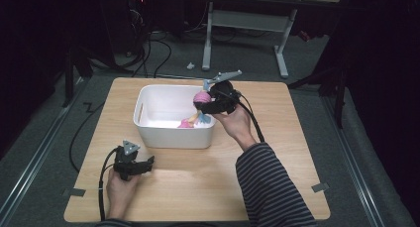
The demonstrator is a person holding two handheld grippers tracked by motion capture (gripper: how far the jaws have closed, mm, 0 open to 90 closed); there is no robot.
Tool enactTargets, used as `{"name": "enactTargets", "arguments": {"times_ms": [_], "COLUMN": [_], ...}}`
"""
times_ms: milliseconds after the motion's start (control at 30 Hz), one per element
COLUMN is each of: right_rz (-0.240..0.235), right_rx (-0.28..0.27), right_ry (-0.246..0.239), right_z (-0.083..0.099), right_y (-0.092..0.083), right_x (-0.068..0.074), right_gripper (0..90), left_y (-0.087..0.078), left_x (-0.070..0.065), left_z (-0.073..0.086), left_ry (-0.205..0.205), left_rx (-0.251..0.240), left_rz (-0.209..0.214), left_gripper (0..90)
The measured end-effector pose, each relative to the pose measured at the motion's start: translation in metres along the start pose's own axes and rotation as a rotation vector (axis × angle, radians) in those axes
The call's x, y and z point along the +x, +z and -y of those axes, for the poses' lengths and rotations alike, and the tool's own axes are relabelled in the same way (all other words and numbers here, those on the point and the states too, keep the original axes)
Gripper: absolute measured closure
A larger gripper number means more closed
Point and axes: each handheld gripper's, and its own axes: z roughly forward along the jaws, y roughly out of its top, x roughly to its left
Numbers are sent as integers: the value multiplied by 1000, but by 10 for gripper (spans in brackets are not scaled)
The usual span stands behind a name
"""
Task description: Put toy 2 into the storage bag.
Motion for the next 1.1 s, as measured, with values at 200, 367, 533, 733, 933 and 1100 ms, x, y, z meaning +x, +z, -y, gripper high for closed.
{"name": "enactTargets", "arguments": {"times_ms": [200,367,533,733,933,1100], "right_rz": [27,28,29,44,35,14], "right_rx": [42,49,67,77,78,80], "right_ry": [-21,-24,-12,2,24,14], "right_z": [2,4,8,14,18,19], "right_y": [6,8,12,13,12,12], "right_x": [2,-1,-3,-8,-14,-15], "right_gripper": [343,342,342,341,338,333], "left_y": [0,0,0,0,0,0], "left_x": [0,0,0,0,0,0], "left_z": [0,0,0,0,0,0], "left_ry": [0,0,0,0,0,0], "left_rx": [-1,0,0,-1,-1,0], "left_rz": [-1,-1,-1,-1,-1,-1], "left_gripper": [201,201,201,201,201,201]}}
